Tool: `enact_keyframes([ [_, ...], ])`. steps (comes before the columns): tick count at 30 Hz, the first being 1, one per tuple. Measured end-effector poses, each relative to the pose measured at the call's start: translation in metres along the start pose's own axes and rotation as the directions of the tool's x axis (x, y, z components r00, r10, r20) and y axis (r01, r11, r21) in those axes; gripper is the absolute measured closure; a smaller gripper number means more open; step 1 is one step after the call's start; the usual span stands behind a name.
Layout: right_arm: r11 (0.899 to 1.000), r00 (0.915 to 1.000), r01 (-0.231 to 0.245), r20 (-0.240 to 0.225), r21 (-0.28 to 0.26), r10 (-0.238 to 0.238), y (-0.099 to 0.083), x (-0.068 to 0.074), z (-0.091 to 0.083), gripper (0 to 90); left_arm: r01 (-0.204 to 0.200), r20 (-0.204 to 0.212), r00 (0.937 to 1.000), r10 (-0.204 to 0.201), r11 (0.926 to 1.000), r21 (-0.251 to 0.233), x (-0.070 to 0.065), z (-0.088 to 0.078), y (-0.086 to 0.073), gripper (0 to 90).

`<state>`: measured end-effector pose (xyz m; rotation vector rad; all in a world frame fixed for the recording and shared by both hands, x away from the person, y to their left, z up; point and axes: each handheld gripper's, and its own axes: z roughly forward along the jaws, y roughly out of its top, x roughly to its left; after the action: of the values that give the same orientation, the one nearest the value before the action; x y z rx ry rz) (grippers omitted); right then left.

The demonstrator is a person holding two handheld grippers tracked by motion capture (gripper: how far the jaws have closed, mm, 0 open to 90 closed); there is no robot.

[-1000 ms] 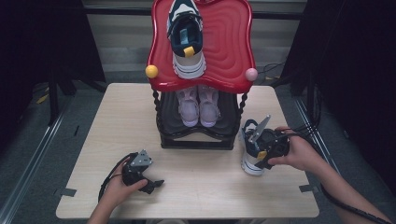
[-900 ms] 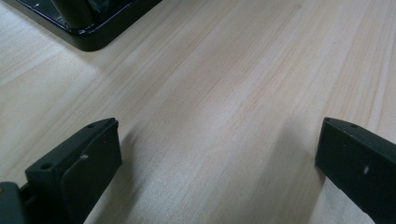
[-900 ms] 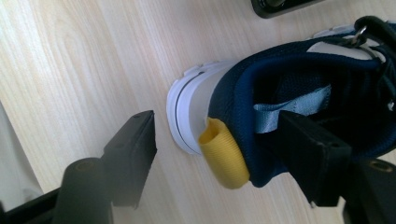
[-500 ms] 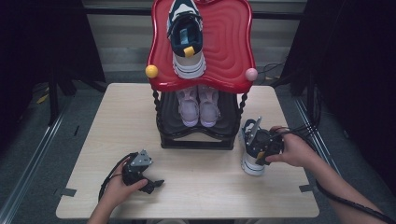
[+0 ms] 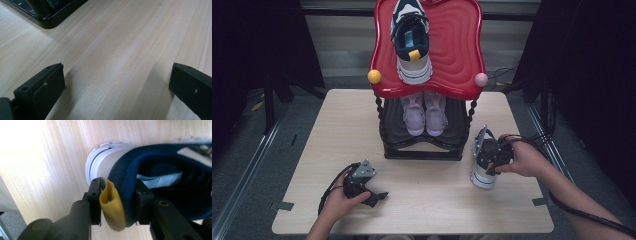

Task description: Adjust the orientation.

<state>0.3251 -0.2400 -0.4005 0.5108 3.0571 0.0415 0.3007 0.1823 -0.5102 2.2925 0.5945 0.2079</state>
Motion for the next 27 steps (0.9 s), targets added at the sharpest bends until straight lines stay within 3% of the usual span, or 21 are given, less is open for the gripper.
enact_keyframes([
  [5,1.000,0.9994,-0.018,-0.030,-0.004,0.017,-0.003,0.004,-0.002,68.6,0.001,0.000,1.0000,-0.001,1.0000,0.000,0.000,0.000,0.000,0.0],
  [6,0.999,0.9985,-0.041,-0.034,0.024,0.042,-0.003,0.006,-0.004,68.9,0.000,0.000,1.0000,0.000,1.0000,0.000,0.000,0.000,0.000,0.0],
  [7,1.000,0.9992,-0.018,-0.036,0.005,0.018,-0.003,0.006,-0.002,69.1,0.001,0.001,1.0000,-0.001,1.0000,0.000,0.000,0.000,0.000,0.0],
  [14,0.999,0.9965,-0.049,-0.067,0.016,0.050,-0.006,0.016,-0.006,69.5,0.001,0.001,1.0000,-0.001,1.0000,0.000,0.000,0.000,0.000,0.0],
  [16,0.996,0.9935,-0.076,-0.082,0.035,0.079,-0.006,0.021,-0.007,69.5,0.001,0.001,1.0000,-0.001,1.0000,0.000,0.000,0.000,0.000,0.0],
  [27,0.996,0.9907,-0.085,-0.103,0.042,0.089,-0.006,0.020,-0.003,65.2,0.001,-0.002,1.0000,-0.001,1.0000,0.000,0.000,0.000,0.000,0.0],
])
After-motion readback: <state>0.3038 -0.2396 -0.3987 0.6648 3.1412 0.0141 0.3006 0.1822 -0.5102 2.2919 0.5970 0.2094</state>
